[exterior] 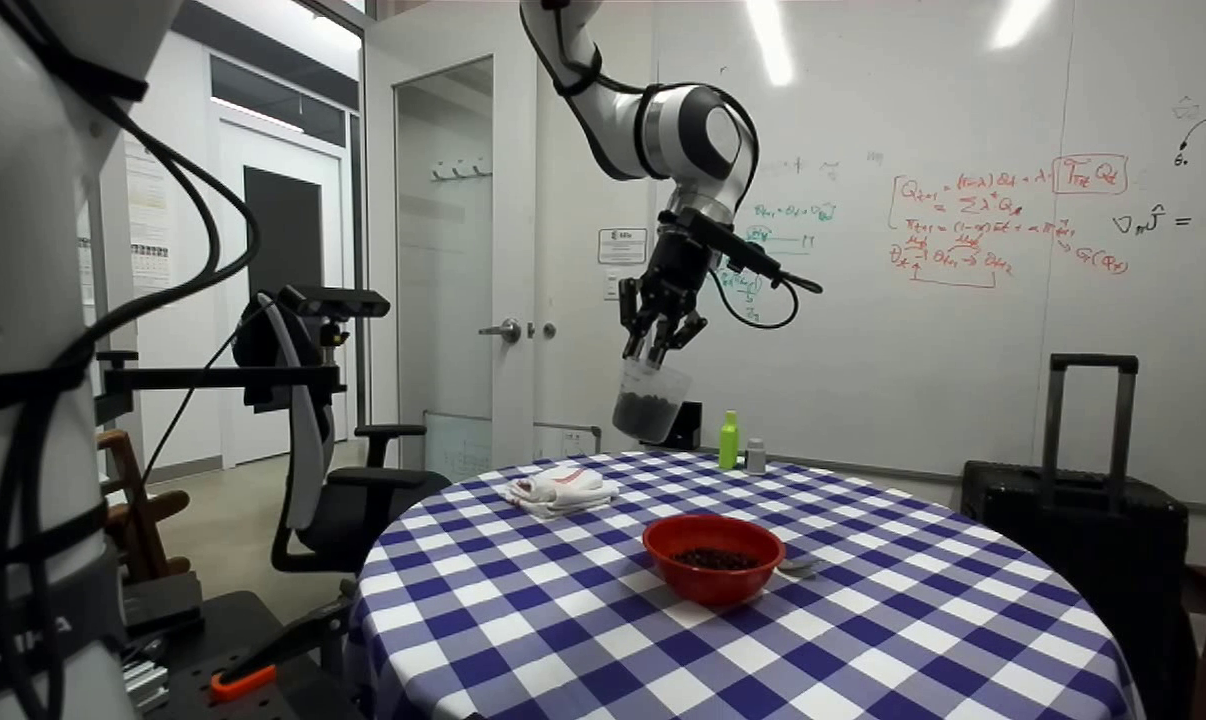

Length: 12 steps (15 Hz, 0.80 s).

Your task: Pick up the cup from the table, pour some of its contents in the bowl and put the cup back on the table.

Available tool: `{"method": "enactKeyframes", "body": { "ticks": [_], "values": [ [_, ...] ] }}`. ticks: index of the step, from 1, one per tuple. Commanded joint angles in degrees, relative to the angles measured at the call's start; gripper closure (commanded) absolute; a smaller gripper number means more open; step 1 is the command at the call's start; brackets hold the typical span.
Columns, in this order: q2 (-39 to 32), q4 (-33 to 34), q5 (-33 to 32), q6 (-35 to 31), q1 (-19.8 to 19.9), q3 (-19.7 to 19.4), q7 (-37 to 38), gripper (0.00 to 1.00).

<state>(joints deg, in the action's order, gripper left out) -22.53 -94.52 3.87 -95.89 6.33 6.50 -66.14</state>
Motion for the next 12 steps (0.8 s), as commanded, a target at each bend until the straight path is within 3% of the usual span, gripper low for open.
{"method": "enactKeyframes", "body": {
  "ticks": [1,8,12],
  "values": [
    [-1.7,1.1,0.2,-0.2,-0.3,-0.8,-3.5,0.93],
    [-4.1,1.2,2.2,-5.4,2.3,0.1,-27.7,0.93],
    [-5.9,2.3,5.5,-3.8,5.1,-0.4,-39.1,0.93]
  ]
}}
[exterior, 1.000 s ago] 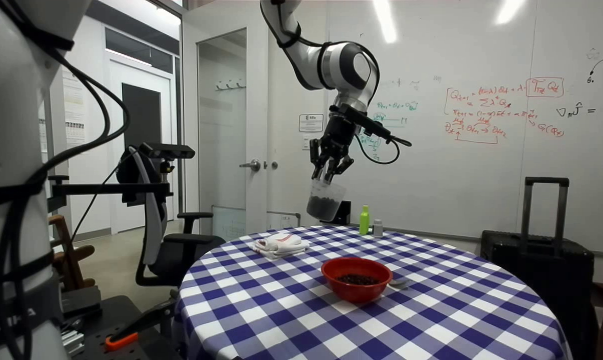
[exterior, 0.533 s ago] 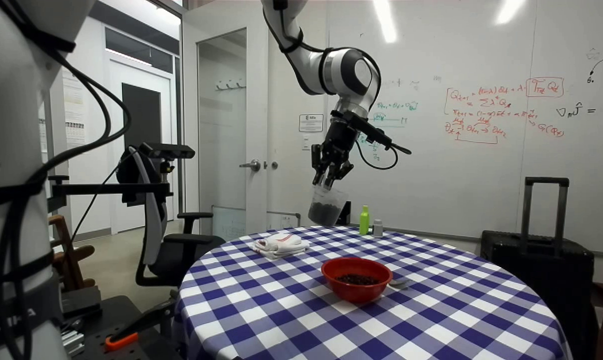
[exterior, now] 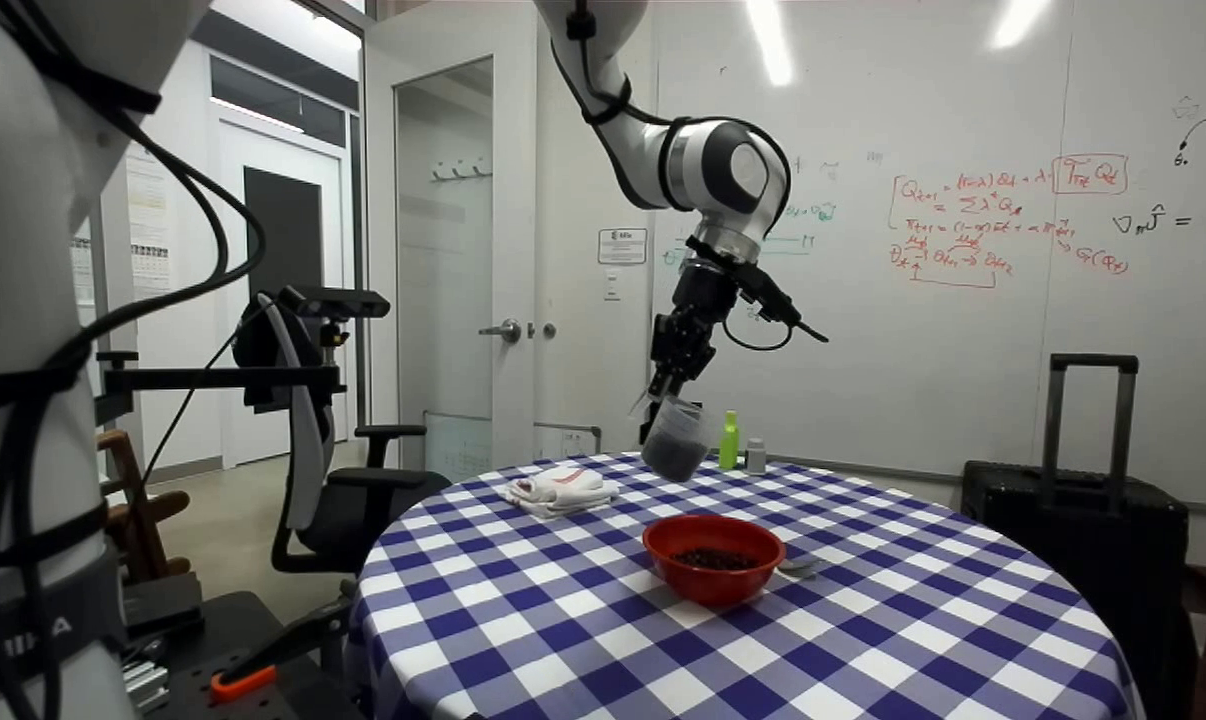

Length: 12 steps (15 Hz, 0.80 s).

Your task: Pick up the cup from the table, pour some of its contents in the bowl and put the cup back on the table.

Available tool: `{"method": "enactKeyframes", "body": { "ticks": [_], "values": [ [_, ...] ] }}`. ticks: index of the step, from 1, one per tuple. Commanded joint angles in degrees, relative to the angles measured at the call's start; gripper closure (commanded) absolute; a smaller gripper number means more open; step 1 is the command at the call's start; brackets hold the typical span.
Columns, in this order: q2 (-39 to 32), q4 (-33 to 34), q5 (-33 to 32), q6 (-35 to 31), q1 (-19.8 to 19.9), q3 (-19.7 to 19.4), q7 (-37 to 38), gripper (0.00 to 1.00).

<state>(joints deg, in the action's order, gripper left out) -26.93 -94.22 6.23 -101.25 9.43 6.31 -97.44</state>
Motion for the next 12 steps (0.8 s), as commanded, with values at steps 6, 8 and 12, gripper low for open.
{"method": "enactKeyframes", "body": {
  "ticks": [6,8,12],
  "values": [
    [-4.9,4.7,9.0,5.9,6.0,-1.1,-19.0,0.93],
    [-6.2,5.7,11.6,8.0,7.2,-1.0,-21.8,0.93],
    [-9.3,7.8,17.4,12.6,9.4,-1.0,-25.5,0.93]
  ]
}}
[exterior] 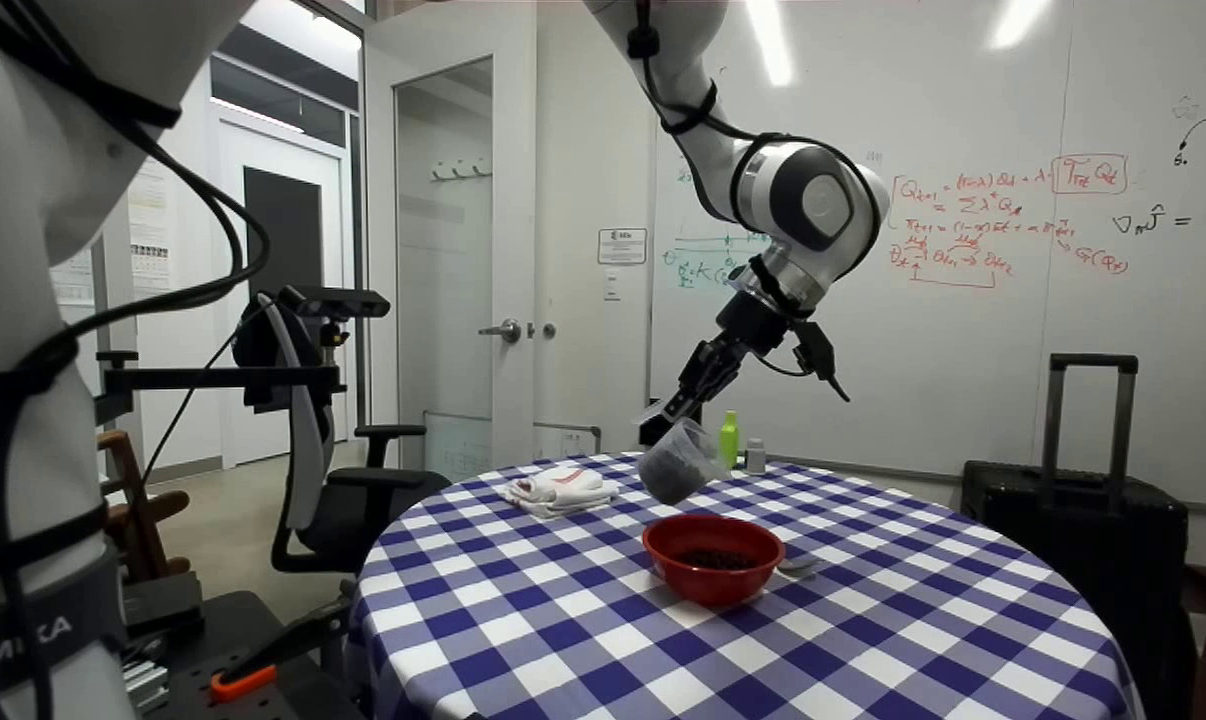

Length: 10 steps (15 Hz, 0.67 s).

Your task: Pick up the cup from the table, pour some of its contents in the bowl and put the cup back on the table.

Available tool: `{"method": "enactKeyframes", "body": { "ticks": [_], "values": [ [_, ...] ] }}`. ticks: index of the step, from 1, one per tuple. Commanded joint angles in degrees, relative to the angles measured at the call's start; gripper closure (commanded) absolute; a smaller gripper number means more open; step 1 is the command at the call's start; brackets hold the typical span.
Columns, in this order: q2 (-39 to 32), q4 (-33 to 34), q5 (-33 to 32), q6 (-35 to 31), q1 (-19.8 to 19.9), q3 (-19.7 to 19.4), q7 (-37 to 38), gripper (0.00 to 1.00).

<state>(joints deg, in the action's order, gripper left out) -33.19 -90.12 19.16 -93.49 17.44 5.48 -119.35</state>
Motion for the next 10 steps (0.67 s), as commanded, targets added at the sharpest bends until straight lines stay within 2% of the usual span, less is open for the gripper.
{"method": "enactKeyframes", "body": {
  "ticks": [1,10],
  "values": [
    [-3.9,4.4,6.0,6.2,1.9,-0.1,-4.3,0.93],
    [-8.6,7.8,15.4,12.2,5.4,-0.7,-6.6,0.93]
  ]
}}
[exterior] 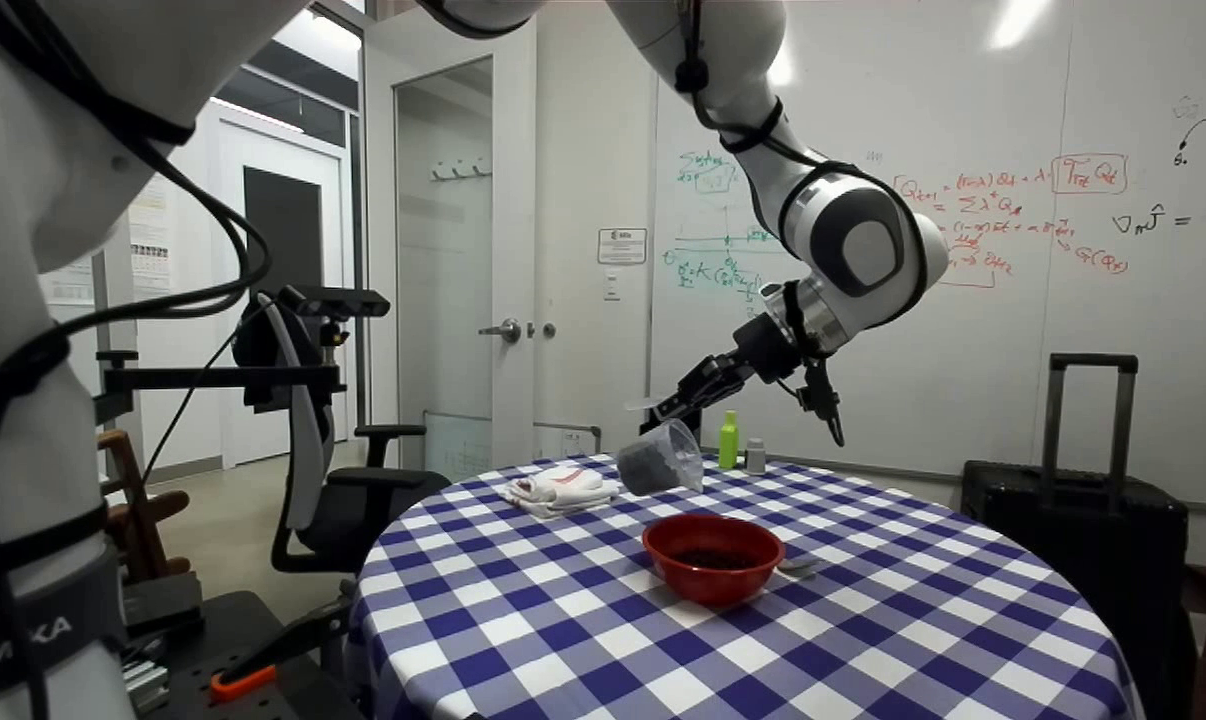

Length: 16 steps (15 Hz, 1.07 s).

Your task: Pick up the cup from the table, pour some of its contents in the bowl and put the cup back on the table.

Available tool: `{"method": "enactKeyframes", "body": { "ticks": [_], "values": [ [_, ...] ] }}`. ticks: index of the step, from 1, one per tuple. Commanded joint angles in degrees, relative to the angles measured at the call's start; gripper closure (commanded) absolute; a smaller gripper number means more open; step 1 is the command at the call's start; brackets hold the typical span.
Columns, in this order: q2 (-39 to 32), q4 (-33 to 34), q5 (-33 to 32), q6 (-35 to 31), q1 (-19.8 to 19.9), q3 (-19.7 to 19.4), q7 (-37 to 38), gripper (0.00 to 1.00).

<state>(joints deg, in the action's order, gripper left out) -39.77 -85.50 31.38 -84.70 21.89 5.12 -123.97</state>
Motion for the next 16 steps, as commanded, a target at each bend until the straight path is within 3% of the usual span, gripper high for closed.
{"method": "enactKeyframes", "body": {
  "ticks": [1,16],
  "values": [
    [-2.5,3.6,4.6,4.1,1.5,-0.3,-2.5,0.93],
    [-3.1,2.1,21.1,10.6,4.7,-4.1,-7.0,0.93]
  ]
}}
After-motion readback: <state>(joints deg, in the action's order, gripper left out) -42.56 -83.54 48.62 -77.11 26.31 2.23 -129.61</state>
